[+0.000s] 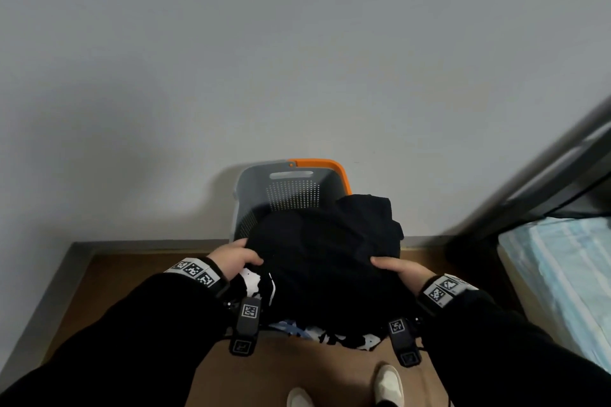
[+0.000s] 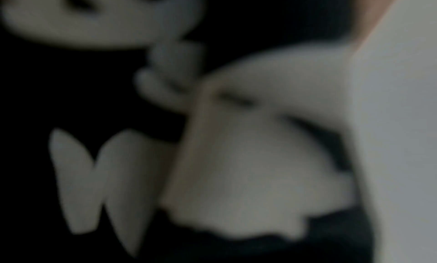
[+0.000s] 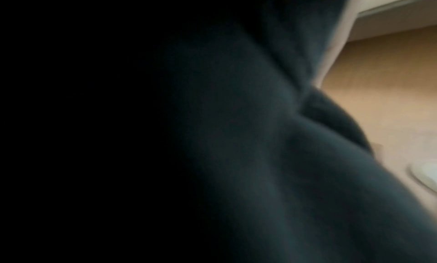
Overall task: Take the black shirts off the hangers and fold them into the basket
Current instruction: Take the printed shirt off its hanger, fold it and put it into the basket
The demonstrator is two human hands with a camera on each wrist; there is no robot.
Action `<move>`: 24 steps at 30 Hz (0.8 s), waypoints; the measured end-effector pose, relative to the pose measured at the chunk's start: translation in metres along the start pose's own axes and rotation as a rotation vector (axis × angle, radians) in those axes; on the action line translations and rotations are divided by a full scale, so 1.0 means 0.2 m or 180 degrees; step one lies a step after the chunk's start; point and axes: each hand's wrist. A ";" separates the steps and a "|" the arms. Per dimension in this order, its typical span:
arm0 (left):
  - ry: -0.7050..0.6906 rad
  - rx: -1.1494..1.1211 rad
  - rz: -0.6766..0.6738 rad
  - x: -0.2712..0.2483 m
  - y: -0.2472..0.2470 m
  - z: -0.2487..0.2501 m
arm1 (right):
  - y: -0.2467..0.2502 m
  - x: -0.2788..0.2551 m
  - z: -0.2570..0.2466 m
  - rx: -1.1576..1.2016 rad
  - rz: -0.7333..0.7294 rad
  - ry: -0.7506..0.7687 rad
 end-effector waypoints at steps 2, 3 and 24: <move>-0.0192 -0.0126 0.0049 0.00 0.02 0.00 | 0.00 -0.05 -0.06 -0.0119 0.0140 0.0088; -0.0251 -0.0191 0.0073 -0.01 0.03 0.00 | 0.00 -0.06 -0.08 -0.0166 0.0196 0.0181; -0.1531 0.0638 0.0051 -0.54 -0.14 0.42 | -0.92 -0.21 -0.27 -0.1450 -0.0260 0.1715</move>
Point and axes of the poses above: each hand's wrist, its own x-axis towards the middle knuckle, its own y-axis out of the back of the hand, z = x × y, and after that the axes turned 6 degrees about x, right-handed
